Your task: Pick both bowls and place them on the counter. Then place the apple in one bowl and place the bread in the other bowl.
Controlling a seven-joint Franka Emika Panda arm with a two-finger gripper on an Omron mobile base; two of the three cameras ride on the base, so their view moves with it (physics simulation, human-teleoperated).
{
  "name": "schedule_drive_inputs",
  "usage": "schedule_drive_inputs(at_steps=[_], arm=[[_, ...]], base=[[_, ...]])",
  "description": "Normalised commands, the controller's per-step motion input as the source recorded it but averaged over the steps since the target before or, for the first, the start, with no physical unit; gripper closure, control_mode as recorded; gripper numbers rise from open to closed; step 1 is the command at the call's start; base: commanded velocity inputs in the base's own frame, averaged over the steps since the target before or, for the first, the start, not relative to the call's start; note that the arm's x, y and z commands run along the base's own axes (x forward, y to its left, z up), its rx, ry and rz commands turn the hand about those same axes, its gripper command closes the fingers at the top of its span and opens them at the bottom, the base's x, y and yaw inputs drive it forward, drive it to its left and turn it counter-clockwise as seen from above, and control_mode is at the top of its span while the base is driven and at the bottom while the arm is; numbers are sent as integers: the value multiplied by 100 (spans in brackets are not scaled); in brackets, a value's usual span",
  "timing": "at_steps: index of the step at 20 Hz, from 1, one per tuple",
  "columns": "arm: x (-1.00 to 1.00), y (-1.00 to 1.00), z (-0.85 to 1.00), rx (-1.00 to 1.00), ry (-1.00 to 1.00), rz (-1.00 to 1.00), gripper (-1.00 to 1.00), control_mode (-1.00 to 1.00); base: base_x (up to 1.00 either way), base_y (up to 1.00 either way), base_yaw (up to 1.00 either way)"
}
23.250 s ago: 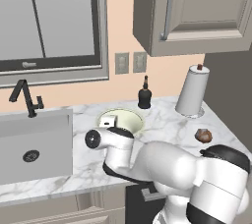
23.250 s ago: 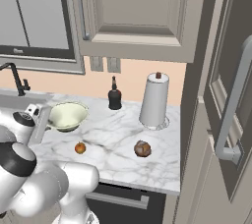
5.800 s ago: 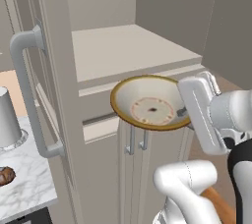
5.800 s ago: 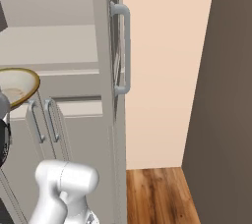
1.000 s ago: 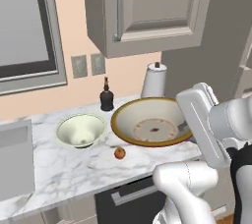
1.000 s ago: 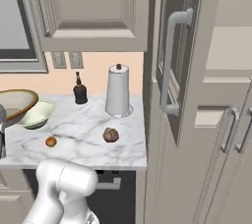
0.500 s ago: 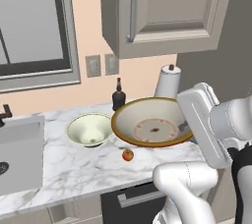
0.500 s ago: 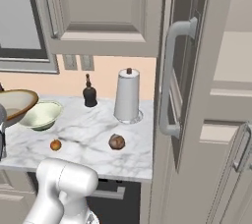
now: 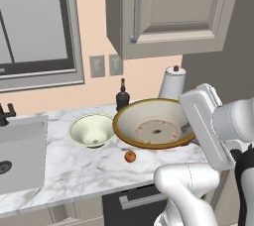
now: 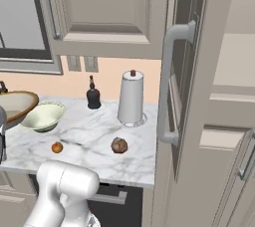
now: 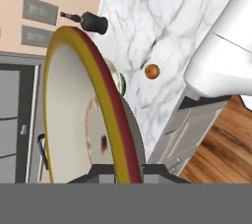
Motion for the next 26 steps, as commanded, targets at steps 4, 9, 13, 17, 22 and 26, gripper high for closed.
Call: schedule_drive_inputs(at_steps=[4,9,13,17,22,26], arm=[[2,-1,-1,0,0,0,100,-100],[18,-24,-15,0,3,0,100,-100],[31,-14,-23,-1,3,0,100,-100],[34,0,-24,-3,1,-2,100,-100],[34,-6,-21,-2,0,-7,100,-100],[21,-21,-29,0,0,-6,100,-100]], base=[[19,0,1],[0,0,0],[0,0,0],[0,0,0],[0,0,0],[0,0,0]])
